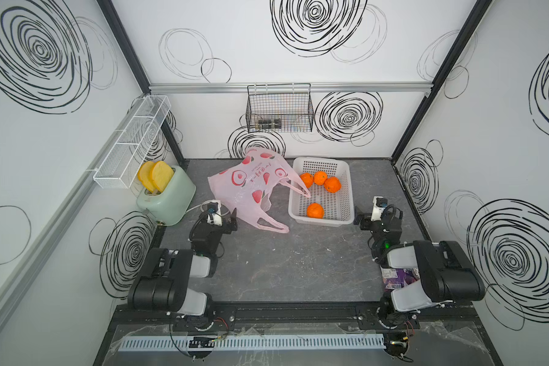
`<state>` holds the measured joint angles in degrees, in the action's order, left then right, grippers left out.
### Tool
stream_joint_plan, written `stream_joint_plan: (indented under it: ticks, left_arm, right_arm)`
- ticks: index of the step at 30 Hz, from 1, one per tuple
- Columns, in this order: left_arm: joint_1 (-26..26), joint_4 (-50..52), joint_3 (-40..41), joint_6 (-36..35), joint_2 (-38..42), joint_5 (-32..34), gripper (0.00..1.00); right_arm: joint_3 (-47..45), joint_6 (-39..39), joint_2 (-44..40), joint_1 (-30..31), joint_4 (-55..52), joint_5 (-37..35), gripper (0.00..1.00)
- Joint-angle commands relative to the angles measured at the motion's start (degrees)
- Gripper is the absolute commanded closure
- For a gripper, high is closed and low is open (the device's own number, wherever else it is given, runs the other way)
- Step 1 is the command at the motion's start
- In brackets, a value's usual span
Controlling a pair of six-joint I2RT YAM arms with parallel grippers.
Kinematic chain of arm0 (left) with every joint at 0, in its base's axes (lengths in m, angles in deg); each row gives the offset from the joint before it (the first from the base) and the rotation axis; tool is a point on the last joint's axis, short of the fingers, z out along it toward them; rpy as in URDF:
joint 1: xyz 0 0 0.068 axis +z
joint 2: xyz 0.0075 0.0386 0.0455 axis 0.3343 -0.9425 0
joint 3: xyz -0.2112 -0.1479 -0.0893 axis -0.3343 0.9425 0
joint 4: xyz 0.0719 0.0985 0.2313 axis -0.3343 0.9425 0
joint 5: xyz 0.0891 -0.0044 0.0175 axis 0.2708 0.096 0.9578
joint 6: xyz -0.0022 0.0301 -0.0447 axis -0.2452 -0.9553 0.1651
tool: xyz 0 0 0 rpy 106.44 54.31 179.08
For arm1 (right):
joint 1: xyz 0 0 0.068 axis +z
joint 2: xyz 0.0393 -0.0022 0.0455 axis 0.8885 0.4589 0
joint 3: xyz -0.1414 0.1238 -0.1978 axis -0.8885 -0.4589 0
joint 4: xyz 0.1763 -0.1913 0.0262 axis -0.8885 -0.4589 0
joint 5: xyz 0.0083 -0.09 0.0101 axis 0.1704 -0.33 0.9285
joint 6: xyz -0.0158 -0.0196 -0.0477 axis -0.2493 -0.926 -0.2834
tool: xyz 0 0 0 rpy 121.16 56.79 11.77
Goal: Place the oranges into plastic bags & tie knots
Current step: Open the plastic bag at the center of the board.
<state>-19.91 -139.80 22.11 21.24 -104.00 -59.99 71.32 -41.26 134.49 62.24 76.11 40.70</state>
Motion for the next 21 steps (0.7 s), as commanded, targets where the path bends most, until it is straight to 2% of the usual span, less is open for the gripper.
stream_joint_plan:
  ticks: [1, 21]
  left_arm:
    - [-0.15, -3.26, -0.95, -0.38, 0.29, 0.07, 0.04]
    - [-0.01, -3.09, -1.12, -0.29, 0.22, -0.06, 0.04]
  right_arm:
    - [0.07, -0.36, -0.65, 0.25, 1.52, 0.32, 0.02]
    - [0.07, -0.38, -0.66, 0.26, 1.44, 0.32, 0.02]
